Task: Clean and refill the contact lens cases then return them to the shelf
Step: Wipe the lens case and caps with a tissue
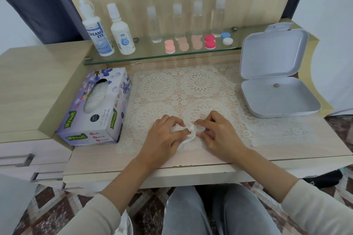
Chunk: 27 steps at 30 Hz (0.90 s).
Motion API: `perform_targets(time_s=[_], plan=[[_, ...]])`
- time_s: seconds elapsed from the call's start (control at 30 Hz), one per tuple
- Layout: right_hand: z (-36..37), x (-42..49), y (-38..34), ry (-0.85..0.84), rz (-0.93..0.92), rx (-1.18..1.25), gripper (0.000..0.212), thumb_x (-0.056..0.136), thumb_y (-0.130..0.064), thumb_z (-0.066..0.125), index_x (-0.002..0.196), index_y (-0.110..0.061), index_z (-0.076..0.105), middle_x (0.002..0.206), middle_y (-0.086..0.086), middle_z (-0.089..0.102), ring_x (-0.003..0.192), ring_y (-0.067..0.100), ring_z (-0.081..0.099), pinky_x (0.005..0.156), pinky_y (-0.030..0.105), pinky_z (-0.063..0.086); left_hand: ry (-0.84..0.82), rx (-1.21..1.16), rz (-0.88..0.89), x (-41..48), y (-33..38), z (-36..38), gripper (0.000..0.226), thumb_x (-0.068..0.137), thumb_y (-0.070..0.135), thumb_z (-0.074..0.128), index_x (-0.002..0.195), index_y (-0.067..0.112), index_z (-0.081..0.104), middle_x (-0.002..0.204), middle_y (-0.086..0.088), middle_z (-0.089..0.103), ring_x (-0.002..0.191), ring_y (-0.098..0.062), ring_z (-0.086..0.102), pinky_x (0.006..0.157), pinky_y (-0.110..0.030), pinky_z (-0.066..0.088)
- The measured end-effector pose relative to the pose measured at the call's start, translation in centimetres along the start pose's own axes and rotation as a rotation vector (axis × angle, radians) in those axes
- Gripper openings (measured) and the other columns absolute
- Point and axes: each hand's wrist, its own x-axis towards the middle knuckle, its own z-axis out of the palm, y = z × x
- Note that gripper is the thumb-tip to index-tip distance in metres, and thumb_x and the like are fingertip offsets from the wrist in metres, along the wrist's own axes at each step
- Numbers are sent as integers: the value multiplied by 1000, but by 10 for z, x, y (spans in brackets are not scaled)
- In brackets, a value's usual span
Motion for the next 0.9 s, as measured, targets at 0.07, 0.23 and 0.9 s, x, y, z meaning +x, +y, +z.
perform_targets(time_s=[0.07,0.23,0.9], plan=[[0,0,0,-5,3,-9,29,73,-4,73,102,-6,69,79,-1,41,67,9,38,64,9,23,4,-27,-22,1,0,-1,10,80,21,59,85,19,68,93,0,58,81,-13,44,67,-22,33],[1,0,0,-5,-1,12,29,74,-5,72,102,-5,68,80,-1,41,67,-5,33,65,10,23,3,-9,-60,2,6,-2,11,79,16,55,81,13,65,85,-2,58,80,-11,44,67,-22,36],[-1,1,0,8,9,6,28,74,-13,71,102,-8,70,78,-4,40,66,10,40,64,9,25,-13,-10,-63,1,7,-4,17,84,21,54,92,15,67,101,5,50,82,-11,45,66,-20,39]])
